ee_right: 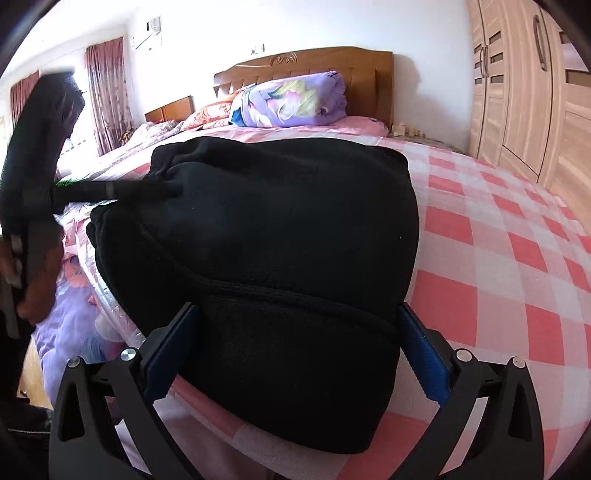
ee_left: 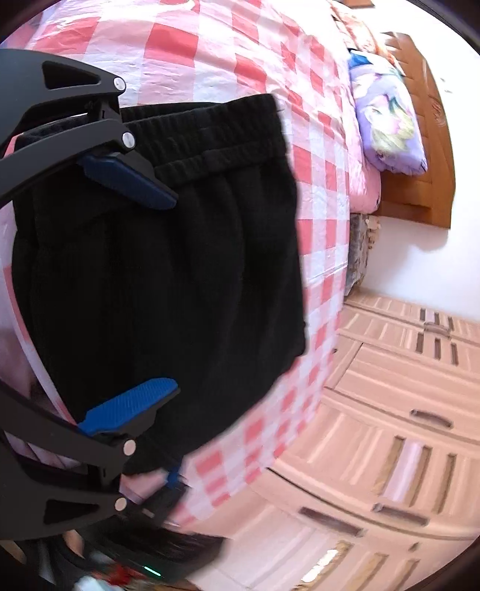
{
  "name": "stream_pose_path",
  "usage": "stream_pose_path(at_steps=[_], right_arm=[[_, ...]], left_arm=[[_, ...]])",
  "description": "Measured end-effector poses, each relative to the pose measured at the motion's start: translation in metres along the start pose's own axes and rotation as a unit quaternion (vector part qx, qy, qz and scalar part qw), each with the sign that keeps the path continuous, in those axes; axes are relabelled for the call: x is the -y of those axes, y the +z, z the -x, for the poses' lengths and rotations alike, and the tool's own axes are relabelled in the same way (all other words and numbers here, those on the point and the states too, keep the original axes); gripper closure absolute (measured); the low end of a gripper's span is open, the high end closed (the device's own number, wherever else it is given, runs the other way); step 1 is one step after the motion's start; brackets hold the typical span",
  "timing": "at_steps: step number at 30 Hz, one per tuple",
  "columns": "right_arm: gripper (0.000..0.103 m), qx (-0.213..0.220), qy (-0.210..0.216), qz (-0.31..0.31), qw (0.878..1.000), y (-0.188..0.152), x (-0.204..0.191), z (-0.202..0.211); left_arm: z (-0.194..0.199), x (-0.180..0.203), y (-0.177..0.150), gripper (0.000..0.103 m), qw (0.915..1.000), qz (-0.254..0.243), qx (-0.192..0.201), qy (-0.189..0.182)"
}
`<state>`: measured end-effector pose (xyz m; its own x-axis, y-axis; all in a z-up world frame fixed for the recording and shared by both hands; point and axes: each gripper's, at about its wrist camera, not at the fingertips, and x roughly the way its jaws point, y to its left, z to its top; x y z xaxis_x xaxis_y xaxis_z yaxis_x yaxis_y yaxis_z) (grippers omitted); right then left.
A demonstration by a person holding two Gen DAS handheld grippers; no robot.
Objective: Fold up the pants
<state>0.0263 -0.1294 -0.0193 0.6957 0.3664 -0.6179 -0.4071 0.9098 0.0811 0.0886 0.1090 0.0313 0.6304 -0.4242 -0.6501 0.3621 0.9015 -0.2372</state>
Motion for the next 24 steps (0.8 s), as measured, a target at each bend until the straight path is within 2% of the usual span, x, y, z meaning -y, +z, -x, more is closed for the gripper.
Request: stream_pose_path(at_steps=[1,3,6,7,8,10,13,16,20,22,24], right_arm=[[0.004,0.006,0.0,-0.003,1.0,-0.002,-0.002,0.002],[0.004,0.01,-0.001,-0.006,1.0,-0.003,-0.003,0.005],[0.004,0.004,0.002,-0.009,1.0,0.001,-0.002,0.006],[0.004,-0.004,0.003,-0.008,1.0,0.004,-0.003,0.006],[0.004,-0.012,0.005,-0.006,1.0,0.007,-0.002,0.006],[0.004,-0.032,0.021,-0.005,0.999,0.019,0.0,0.009],[0.004,0.008,0.022,-0.016,1.0,0.048,0.011,0.022],[0.004,0.017,-0.003,-0.01,1.0,0.084,0.013,0.015],[0.004,-0.022,0.002,0.037,0.999,0.116,-0.005,-0.032],[0.004,-0.082,0.02,0.046,0.995,0.118,-0.015,-0.068],[0.004,-0.136,0.018,0.079,0.987,0.109,-0.025,-0.089]], left_arm=[[0.003,0.003,0.005,0.01,1.0,0.0,0.007,0.004],[-0.001,0.014,0.013,0.009,0.999,-0.023,0.009,0.036],[-0.028,0.012,0.005,0.009,0.9935,-0.044,-0.038,0.098],[-0.034,0.009,-0.004,0.009,0.9924,-0.058,-0.041,0.101],[-0.029,0.009,-0.01,0.009,0.9928,-0.064,-0.019,0.1],[-0.021,0.007,-0.017,0.009,0.9933,-0.061,-0.004,0.098],[-0.015,0.003,-0.022,0.009,0.9944,-0.055,0.014,0.089],[-0.016,0.002,-0.025,0.009,0.9945,-0.051,0.035,0.085],[-0.016,0.001,-0.028,0.008,0.9944,-0.052,0.056,0.073],[-0.016,0.0,-0.028,0.008,0.9949,-0.055,0.058,0.061],[-0.015,-0.004,-0.027,0.008,0.9958,-0.054,0.056,0.047]])
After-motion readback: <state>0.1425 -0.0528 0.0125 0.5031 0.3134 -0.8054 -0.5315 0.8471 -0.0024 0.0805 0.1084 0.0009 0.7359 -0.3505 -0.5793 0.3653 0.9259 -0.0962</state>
